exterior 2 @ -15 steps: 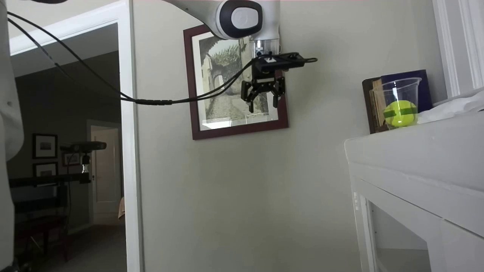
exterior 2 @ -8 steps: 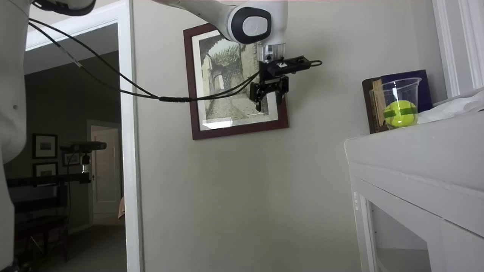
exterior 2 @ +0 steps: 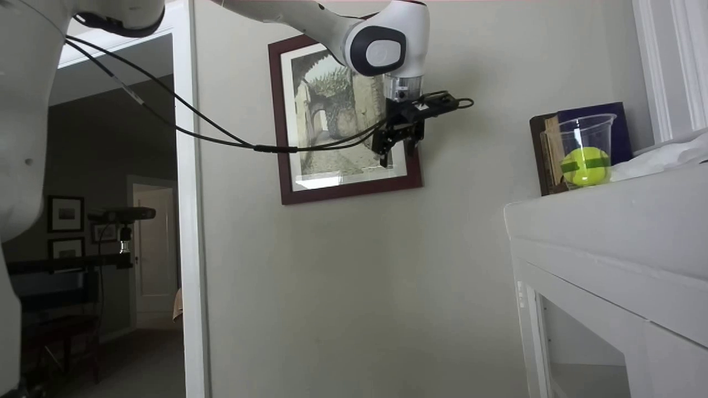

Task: Align the picture frame on the wall

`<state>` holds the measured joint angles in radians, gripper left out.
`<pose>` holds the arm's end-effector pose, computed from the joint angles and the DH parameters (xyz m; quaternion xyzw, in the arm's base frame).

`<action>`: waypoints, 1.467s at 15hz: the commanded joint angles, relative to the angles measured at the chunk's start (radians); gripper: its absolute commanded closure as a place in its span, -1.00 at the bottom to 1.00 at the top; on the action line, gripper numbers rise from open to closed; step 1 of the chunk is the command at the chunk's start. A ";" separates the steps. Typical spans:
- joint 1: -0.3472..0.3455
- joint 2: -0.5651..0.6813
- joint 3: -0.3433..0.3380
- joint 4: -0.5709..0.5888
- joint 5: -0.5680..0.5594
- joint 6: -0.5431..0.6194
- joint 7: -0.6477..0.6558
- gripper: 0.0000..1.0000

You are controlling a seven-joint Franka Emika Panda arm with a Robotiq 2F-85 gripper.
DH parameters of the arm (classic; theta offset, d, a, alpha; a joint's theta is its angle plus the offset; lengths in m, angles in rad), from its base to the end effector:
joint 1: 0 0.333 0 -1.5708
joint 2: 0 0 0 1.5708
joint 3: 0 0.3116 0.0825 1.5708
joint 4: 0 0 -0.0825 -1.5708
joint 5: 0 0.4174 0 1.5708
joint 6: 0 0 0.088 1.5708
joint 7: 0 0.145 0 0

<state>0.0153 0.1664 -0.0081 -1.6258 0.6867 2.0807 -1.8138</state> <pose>0.6877 0.0583 0.5199 -0.6666 -0.6624 -0.3303 0.0879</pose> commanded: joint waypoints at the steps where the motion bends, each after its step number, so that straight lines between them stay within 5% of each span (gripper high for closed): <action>1: -0.023 0.069 0.036 0.079 0.029 0.021 -0.001 -1.00; 22: -0.067 0.216 0.151 0.225 0.067 0.147 -0.031 -1.00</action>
<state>-0.0328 0.3498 0.1181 -1.4443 0.7153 2.2133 -1.8119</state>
